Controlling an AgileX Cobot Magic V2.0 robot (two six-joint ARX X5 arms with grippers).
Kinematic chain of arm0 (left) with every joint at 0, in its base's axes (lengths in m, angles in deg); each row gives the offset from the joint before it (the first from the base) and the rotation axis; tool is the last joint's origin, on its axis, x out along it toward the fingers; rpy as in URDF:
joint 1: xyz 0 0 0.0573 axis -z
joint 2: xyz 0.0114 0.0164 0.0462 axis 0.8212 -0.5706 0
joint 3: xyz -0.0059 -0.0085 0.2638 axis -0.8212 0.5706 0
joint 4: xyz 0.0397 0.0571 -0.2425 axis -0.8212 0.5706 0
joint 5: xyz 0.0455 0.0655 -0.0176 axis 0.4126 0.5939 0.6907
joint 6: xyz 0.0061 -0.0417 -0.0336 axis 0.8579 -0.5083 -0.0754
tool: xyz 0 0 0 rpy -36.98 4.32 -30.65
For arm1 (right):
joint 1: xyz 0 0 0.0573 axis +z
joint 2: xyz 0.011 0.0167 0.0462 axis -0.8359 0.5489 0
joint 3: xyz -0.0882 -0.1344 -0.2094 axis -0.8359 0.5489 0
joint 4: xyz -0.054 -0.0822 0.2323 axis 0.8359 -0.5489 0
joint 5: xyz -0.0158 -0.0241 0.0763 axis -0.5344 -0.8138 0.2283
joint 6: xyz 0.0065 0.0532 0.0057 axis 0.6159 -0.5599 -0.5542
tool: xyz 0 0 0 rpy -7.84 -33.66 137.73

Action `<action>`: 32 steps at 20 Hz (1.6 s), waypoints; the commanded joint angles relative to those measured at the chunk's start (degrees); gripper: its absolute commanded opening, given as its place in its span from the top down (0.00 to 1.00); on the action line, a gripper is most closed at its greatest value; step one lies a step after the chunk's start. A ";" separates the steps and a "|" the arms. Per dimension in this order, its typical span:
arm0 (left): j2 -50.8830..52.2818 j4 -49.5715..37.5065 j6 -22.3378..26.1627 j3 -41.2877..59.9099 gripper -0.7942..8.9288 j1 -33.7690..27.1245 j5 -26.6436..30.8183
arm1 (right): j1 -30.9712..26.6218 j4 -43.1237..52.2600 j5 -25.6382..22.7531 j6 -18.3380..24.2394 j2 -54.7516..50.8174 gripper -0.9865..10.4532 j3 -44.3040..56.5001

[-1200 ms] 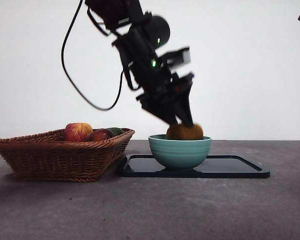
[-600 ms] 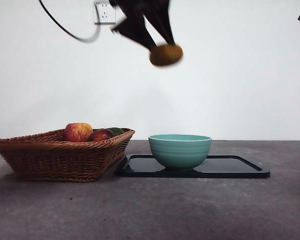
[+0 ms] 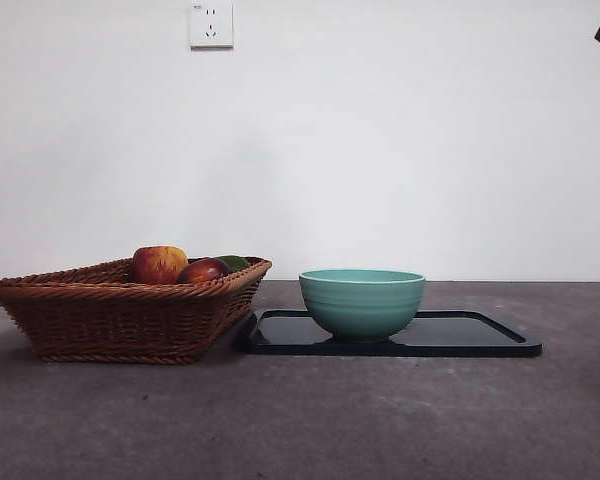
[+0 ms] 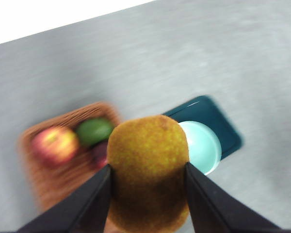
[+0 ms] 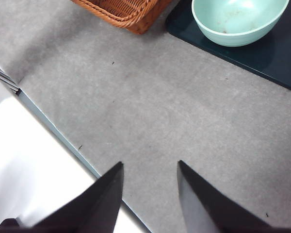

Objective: Pick up the wifruite, put it on the bowl, pick up the plate, put it on desk

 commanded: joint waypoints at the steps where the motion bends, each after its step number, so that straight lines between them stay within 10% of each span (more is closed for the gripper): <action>1: 0.55 0.74 -2.21 -1.88 0.74 0.02 2.14 | 0.28 1.29 0.11 0.68 0.28 0.76 -0.61; 14: 2.34 2.58 -5.31 5.73 0.74 -1.36 9.99 | 0.31 2.82 0.13 0.66 0.28 0.76 -0.61; 32: 7.48 -42.82 -12.07 58.84 0.74 -1.27 10.84 | 0.31 3.15 0.11 0.20 0.28 0.76 -0.61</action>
